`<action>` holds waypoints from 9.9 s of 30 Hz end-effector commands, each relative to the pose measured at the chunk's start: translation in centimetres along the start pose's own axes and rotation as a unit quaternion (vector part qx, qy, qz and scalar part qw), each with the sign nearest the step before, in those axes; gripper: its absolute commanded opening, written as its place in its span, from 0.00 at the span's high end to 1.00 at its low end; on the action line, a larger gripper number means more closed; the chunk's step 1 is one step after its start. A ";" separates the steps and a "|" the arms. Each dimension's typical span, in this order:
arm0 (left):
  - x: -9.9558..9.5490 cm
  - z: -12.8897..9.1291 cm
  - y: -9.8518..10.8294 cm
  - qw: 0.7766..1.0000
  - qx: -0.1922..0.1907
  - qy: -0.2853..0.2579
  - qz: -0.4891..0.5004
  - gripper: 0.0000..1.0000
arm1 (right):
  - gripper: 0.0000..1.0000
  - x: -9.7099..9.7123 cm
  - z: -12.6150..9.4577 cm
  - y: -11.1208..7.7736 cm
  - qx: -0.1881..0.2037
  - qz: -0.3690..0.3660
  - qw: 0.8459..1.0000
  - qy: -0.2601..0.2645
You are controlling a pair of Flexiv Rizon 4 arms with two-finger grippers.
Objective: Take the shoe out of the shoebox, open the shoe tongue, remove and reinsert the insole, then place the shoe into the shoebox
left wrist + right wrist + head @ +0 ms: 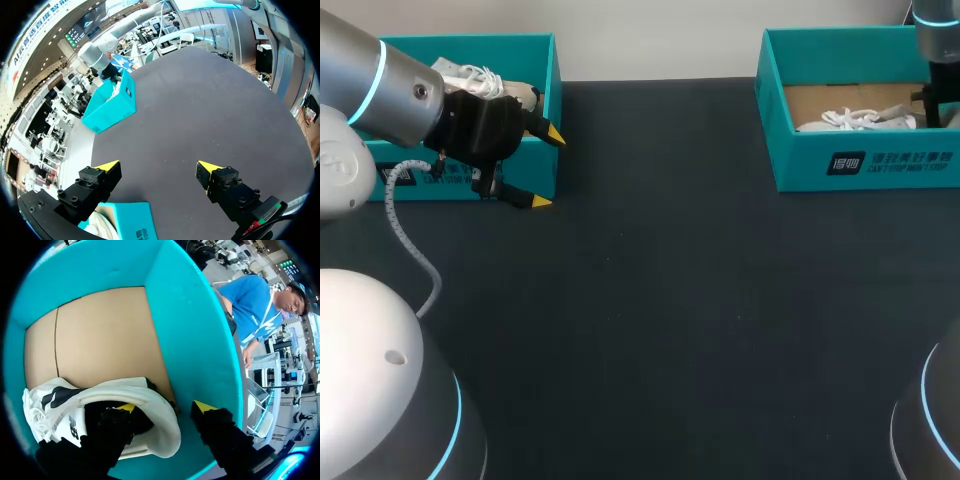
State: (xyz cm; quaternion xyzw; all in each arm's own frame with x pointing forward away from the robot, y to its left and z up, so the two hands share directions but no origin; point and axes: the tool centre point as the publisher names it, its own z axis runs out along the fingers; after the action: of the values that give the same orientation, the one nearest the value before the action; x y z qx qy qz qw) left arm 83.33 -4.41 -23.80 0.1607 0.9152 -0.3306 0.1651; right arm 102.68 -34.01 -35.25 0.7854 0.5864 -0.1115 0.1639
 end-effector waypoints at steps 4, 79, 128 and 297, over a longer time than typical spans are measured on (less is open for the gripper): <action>0.1 0.0 -0.1 1.000 -0.002 0.000 0.000 0.00 | 0.24 -0.5 -3.4 -1.2 -0.033 0.003 0.999 0.026; -8.5 -10.2 11.2 0.745 -0.138 0.303 0.578 0.00 | 0.00 8.2 -16.8 -12.3 -0.038 -0.035 0.992 0.114; -18.3 -13.9 31.1 0.645 -0.190 0.375 0.638 0.00 | 0.00 8.2 -16.8 -12.3 -0.038 -0.035 0.992 0.114; -3.4 -14.0 5.4 0.661 -0.142 0.400 0.619 1.00 | 0.00 8.2 -16.8 -12.3 -0.038 -0.035 0.992 0.114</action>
State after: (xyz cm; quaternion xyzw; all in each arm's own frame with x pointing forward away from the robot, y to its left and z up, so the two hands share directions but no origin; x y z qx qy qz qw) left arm 86.06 7.93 -15.36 0.7812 0.6188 0.0719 -0.0394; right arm 93.10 -17.01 -24.28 0.7652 0.6321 -0.0062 0.1215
